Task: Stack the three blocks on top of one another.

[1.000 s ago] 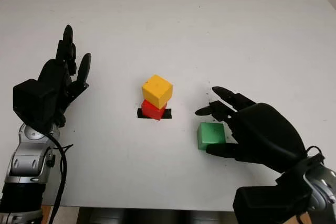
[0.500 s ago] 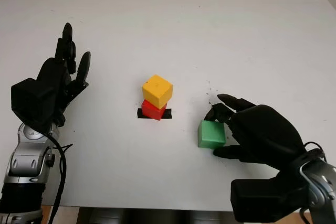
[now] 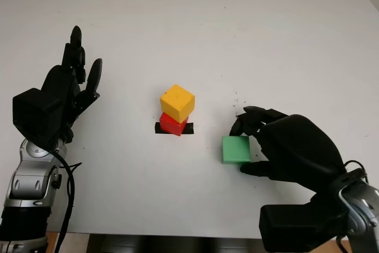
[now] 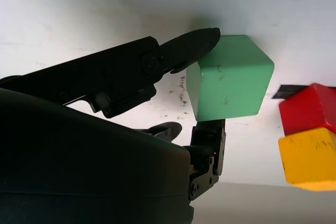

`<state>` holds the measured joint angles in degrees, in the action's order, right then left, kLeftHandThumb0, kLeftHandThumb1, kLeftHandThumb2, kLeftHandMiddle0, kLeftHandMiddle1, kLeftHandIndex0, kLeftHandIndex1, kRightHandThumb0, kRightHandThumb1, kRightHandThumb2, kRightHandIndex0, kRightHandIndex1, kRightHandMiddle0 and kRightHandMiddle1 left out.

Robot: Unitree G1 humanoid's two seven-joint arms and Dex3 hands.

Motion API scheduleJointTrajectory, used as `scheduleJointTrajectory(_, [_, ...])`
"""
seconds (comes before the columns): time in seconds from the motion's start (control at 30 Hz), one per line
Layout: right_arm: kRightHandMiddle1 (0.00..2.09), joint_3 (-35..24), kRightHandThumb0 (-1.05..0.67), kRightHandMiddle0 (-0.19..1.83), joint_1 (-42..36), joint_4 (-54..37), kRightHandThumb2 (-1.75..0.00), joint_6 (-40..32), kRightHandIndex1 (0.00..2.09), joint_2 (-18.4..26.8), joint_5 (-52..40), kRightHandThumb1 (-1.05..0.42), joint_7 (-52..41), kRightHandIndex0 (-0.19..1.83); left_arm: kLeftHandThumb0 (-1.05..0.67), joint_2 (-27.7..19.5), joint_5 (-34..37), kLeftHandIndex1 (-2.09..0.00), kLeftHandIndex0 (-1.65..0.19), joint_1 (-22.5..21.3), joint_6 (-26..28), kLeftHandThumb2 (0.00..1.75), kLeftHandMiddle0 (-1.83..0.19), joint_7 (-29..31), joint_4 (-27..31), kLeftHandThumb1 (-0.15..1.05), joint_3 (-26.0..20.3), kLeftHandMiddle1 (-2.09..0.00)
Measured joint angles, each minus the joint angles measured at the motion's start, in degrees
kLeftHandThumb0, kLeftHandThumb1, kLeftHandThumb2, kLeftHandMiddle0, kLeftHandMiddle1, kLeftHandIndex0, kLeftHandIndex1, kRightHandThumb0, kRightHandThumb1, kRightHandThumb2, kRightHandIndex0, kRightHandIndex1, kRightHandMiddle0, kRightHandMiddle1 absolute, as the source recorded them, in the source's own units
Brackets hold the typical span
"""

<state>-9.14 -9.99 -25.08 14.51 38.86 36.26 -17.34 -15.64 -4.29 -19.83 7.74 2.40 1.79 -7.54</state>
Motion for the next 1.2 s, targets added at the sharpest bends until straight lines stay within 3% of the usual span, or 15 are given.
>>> scheduleJointTrajectory(0.43, [1.5,0.0,-0.38,0.24,0.5,-0.2,-0.05,-6.4,0.13,-1.5,-8.4,-1.0,-4.0,0.46,-0.86,0.2,0.3,-0.05,0.17,0.0,1.4,0.54,0.16,0.0,0.5,1.05,0.0,-0.05])
scheduleJointTrajectory(0.8, [1.54,-0.8,-0.4,0.26,5.9,2.1,-0.05,-7.8,0.19,-2.0,-16.8,-0.99,-4.1,0.47,-0.87,0.2,0.3,-0.05,0.17,0.1,1.4,0.54,0.17,-0.2,0.5,1.05,0.0,-0.05])
scheduleJointTrajectory(0.93, [1.46,-2.0,-0.39,0.35,7.9,2.0,-0.05,-9.6,0.32,-2.0,-17.5,-0.95,-4.1,0.45,-0.86,0.2,0.3,-0.05,0.17,0.1,1.4,0.54,0.16,-0.2,0.6,1.05,0.0,-0.06])
scheduleJointTrajectory(1.07, [1.42,-2.6,-0.38,0.4,9.2,2.0,-0.05,-9.6,0.62,-2.0,-17.4,-0.93,-3.4,0.32,-0.87,0.2,0.3,-0.05,0.17,0.2,1.3,0.55,0.17,-0.2,0.6,1.05,0.0,-0.05])
scheduleJointTrajectory(1.2, [1.4,-3.1,-0.37,0.41,10.7,2.0,-0.05,-10.6,0.67,-2.0,-19.2,-0.93,-3.6,0.29,-0.87,0.2,0.3,-0.05,0.17,0.2,1.3,0.54,0.17,-0.1,0.6,1.05,0.0,-0.05])
